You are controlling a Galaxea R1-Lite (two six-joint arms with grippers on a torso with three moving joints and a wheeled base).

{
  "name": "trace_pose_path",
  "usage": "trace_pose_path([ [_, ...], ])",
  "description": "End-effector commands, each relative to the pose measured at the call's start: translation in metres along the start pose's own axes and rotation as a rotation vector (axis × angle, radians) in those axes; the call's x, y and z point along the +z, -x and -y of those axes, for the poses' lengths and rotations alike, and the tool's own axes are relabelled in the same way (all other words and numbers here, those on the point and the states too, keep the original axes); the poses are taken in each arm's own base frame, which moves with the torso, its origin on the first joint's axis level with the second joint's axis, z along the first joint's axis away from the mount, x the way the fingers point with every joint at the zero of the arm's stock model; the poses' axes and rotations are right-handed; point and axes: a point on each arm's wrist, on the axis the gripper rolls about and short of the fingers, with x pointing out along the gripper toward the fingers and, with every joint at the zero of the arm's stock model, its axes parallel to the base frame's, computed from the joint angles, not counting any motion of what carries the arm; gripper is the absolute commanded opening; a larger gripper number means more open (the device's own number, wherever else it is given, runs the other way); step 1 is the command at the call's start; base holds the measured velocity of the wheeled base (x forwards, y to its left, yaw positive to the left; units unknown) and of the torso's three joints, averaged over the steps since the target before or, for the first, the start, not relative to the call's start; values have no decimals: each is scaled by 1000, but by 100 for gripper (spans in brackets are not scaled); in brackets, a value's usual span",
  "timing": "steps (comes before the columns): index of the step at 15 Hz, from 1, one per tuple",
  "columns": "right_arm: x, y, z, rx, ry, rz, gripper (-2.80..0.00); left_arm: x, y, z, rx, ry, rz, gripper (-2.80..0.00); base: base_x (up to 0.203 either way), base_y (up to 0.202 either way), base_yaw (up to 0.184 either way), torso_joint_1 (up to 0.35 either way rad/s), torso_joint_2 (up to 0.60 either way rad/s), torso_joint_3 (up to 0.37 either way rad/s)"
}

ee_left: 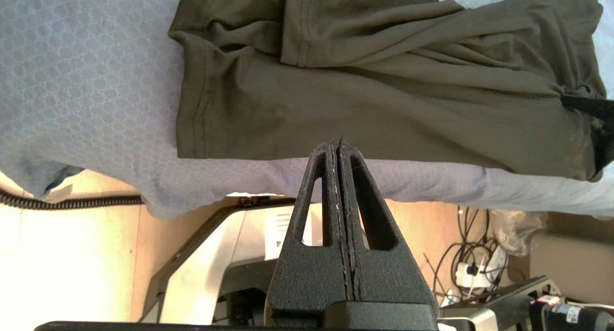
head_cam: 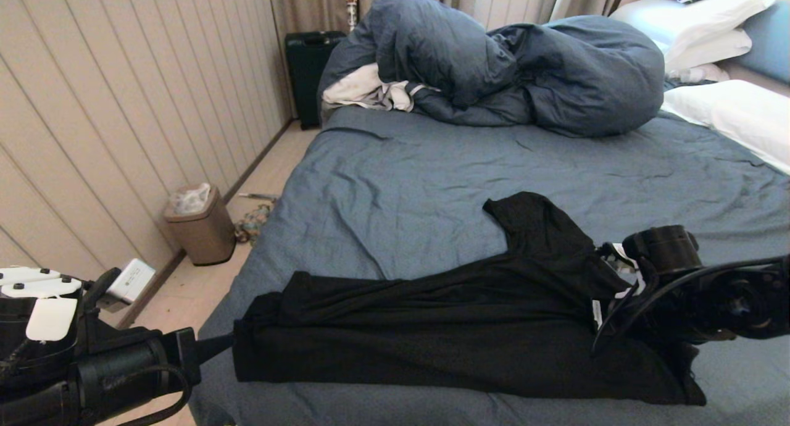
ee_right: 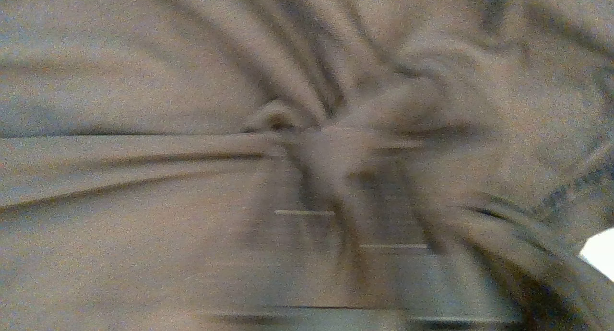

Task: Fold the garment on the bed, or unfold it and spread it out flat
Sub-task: Unford the black T-shirt

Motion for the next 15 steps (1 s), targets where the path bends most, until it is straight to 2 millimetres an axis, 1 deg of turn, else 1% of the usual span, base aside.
trace_pose_path([
  [1,-1,8,1,2,-2,16,-280,0,0,0,-1,3,1,-280,0,0,0,0,0,0],
  [2,-2,18,2,5,-4,43,-280,0,0,0,-1,3,1,-280,0,0,0,0,0,0],
  [3,-2,33,3,9,-5,84,-280,0,0,0,0,3,0,-280,0,0,0,0,0,0],
  [5,-6,67,8,18,-1,170,-280,0,0,0,0,3,0,-280,0,0,0,0,0,0],
  [6,-14,81,11,18,10,183,-280,0,1,0,-2,3,3,-280,0,0,0,0,0,0],
  [8,-40,102,17,14,28,168,-280,0,1,0,-3,3,4,-280,0,0,0,0,0,0],
  [9,-60,107,20,11,37,136,-280,0,1,0,-3,3,4,-280,0,0,0,0,0,0],
  [11,-97,110,25,3,53,53,-280,1,2,1,-7,2,8,-280,0,0,0,0,0,0],
  [13,-119,112,29,-2,57,18,-280,1,2,1,-9,1,11,-280,0,0,0,0,0,0],
  [15,-132,110,31,-10,62,-13,-280,1,2,1,-7,2,8,-280,0,0,0,0,0,0],
])
